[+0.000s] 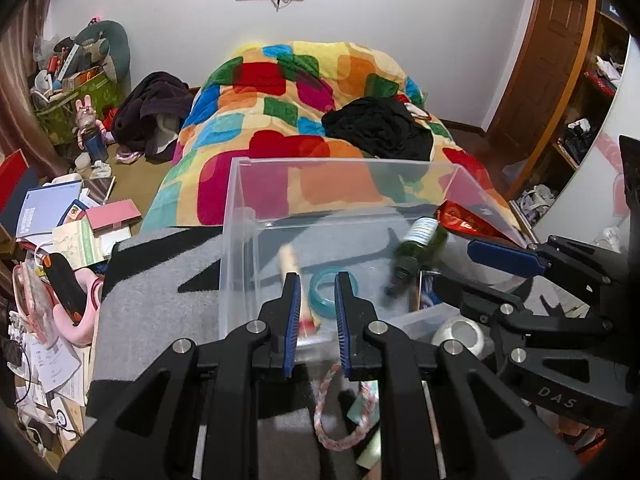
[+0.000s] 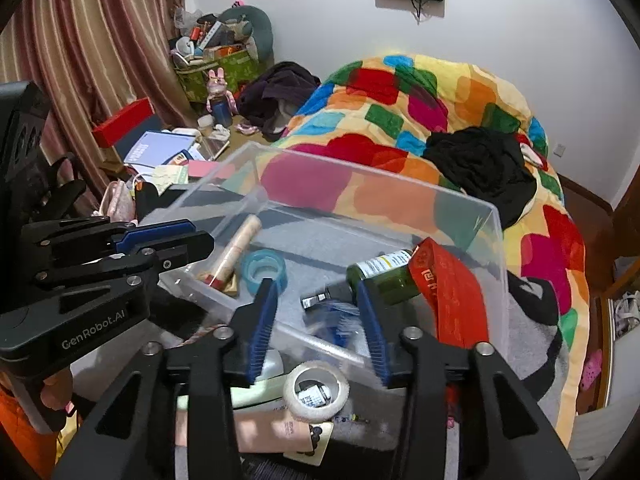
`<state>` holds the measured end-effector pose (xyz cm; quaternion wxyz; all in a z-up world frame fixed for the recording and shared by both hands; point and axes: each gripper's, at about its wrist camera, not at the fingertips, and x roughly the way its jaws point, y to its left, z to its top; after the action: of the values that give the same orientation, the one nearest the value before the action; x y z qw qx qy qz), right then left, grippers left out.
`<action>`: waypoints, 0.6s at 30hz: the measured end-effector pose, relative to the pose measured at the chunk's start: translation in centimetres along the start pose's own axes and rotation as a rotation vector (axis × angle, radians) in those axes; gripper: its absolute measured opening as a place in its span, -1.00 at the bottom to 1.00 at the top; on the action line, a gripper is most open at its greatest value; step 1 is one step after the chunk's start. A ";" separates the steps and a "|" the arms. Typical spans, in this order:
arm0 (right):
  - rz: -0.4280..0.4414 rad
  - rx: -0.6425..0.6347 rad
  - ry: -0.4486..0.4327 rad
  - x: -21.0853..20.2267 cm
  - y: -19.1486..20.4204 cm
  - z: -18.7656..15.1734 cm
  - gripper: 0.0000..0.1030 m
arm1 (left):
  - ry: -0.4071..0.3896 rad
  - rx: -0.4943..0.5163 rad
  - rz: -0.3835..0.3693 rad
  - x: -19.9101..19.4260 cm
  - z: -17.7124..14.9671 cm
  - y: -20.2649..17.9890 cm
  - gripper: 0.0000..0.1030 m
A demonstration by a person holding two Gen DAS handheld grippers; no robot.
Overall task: Organize objects
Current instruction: 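Place the cream tube in the box while the right tool drops the Max box in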
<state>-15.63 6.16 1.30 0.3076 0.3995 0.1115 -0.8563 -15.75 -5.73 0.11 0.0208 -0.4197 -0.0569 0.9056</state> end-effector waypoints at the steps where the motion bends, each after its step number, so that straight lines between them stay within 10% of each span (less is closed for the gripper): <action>1: -0.002 -0.004 -0.013 -0.5 0.1 0.0 -0.22 | -0.007 -0.002 -0.007 -0.4 0.0 0.0 -0.69; 18: 0.000 0.018 -0.136 -7.1 -0.9 -2.7 0.00 | -0.084 0.054 -0.005 -4.9 -3.1 -1.4 -0.10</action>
<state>-11.06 11.17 4.79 0.3109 0.3433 0.0824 -0.8824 -10.23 -4.49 1.97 0.0319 -0.3804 -0.0342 0.9236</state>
